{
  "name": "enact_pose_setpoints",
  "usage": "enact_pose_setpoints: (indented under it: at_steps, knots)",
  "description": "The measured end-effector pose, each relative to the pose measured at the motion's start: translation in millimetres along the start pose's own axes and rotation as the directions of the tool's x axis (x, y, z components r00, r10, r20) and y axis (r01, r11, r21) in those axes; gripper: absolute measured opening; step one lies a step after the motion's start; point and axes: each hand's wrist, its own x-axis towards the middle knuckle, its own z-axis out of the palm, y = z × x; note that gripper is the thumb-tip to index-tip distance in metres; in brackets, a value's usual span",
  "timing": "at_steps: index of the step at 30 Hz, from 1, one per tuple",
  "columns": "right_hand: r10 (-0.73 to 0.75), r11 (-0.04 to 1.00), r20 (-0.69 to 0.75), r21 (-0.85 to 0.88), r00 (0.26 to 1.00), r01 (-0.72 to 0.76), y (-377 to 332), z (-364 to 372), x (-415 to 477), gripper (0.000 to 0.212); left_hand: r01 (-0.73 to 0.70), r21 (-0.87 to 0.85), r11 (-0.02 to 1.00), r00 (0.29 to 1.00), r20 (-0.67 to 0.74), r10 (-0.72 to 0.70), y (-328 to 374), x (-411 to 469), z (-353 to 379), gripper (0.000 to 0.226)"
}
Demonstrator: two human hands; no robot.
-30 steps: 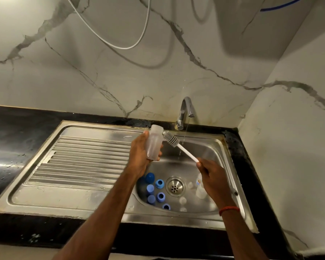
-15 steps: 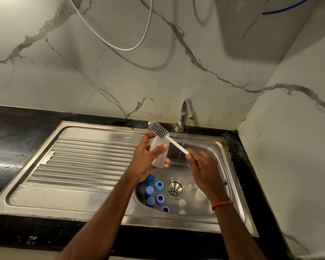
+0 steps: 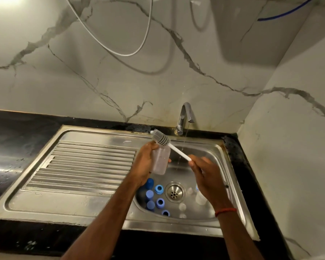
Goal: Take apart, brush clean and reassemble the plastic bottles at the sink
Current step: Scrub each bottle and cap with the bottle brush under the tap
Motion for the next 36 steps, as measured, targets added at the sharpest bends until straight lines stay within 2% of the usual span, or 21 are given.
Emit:
enact_pose_setpoints:
  at_steps: [7,12,16,19,21,23,28,31,33,36]
  knots:
    - [0.067,0.997,0.009,0.029,0.998,-0.067,15,2,-16,0.021,0.08,-0.095,0.992,0.997,0.006,-0.08,-3,-2,-12,0.045]
    - [-0.012,1.0,0.053,-0.01,0.999,0.012,-10,5,5,0.023,0.089,-0.07,0.994,0.995,0.041,-0.086,-5,-5,-1,0.05]
    - [0.04,0.999,0.045,-0.007,0.998,-0.039,7,4,0,0.022,0.131,-0.231,0.964,0.99,0.081,-0.115,6,-4,-10,0.048]
    - [0.075,0.997,0.015,0.03,0.997,-0.076,20,-4,-17,0.027,0.175,-0.248,0.953,0.982,0.11,-0.152,7,-8,-14,0.063]
    - [0.06,0.997,0.005,0.044,0.998,-0.06,14,-2,-15,0.025,0.18,-0.204,0.962,0.982,0.09,-0.165,6,-8,-8,0.072]
    - [0.026,1.0,0.009,0.009,1.0,-0.026,3,2,-4,0.023,0.156,-0.231,0.96,0.986,0.089,-0.139,8,-8,-3,0.078]
    - [0.049,0.998,0.029,-0.027,0.998,-0.048,9,2,0,0.026,0.074,-0.236,0.969,0.993,0.105,-0.05,15,-2,-7,0.054]
    - [0.069,0.997,0.011,0.019,0.998,-0.07,15,-3,-5,0.024,0.081,-0.191,0.978,0.993,0.097,-0.064,13,3,-8,0.058]
    - [0.031,1.0,-0.001,-0.002,1.0,-0.031,7,-2,4,0.025,0.072,-0.147,0.986,0.993,0.105,-0.056,8,6,-5,0.064]
    - [-0.035,0.997,-0.02,-0.067,0.999,0.034,-11,0,21,0.027,0.046,-0.113,0.992,0.995,0.09,-0.036,4,9,4,0.053]
